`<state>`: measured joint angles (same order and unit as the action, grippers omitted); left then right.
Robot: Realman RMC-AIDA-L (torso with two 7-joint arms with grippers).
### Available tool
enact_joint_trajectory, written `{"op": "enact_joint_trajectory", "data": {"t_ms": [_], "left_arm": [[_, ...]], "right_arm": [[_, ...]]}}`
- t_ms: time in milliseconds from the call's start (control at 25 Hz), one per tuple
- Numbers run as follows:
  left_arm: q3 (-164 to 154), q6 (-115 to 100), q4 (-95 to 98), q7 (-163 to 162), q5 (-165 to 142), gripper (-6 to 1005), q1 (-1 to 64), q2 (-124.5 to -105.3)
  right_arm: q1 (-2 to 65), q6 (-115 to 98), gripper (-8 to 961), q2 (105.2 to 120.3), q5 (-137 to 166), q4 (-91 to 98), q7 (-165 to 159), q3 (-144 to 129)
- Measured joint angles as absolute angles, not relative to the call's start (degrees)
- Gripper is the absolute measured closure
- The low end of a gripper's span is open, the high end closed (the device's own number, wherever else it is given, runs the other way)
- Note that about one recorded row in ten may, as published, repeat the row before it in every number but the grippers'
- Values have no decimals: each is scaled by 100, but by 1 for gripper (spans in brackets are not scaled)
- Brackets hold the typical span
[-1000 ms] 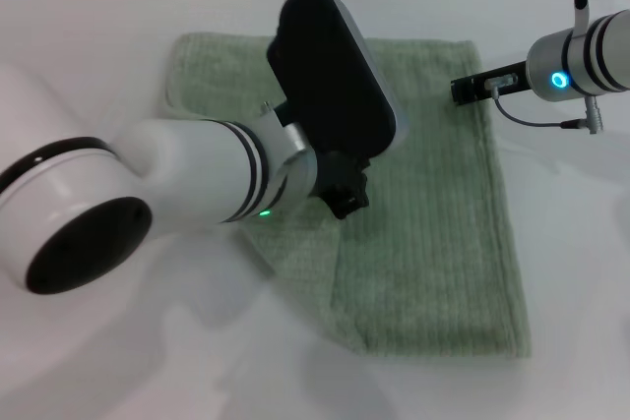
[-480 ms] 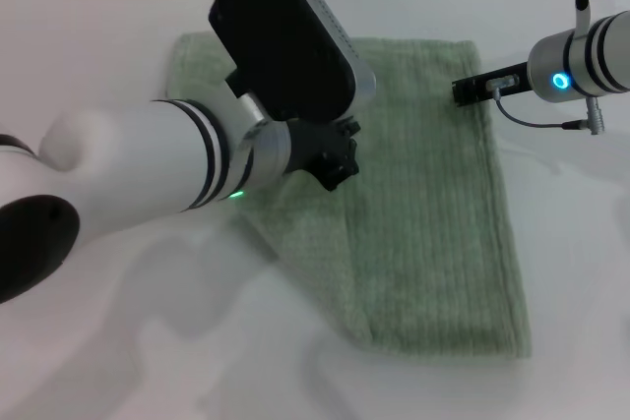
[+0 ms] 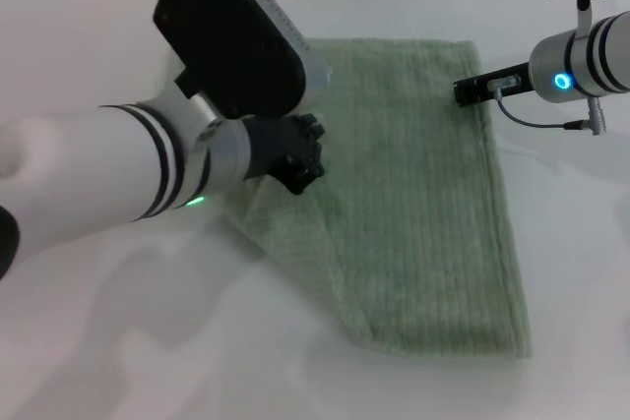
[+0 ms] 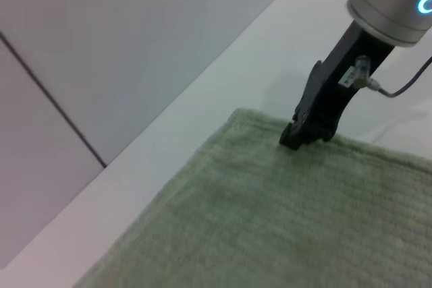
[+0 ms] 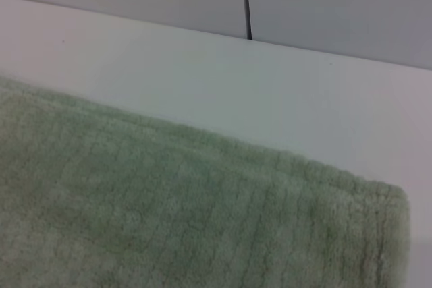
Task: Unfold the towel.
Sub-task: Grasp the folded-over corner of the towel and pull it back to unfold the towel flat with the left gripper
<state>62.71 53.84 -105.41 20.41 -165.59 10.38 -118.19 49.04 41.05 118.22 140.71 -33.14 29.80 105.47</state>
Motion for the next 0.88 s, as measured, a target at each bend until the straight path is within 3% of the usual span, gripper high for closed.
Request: {"op": "enact_joint_trajectory", "data": {"t_ms": [880], "left_arm": [[6631, 6451, -10710, 1892, -16558, 920, 756, -11821]], "right_arm": [[4920, 4175, 936, 11795, 14080, -3384, 2940, 10512]]}}
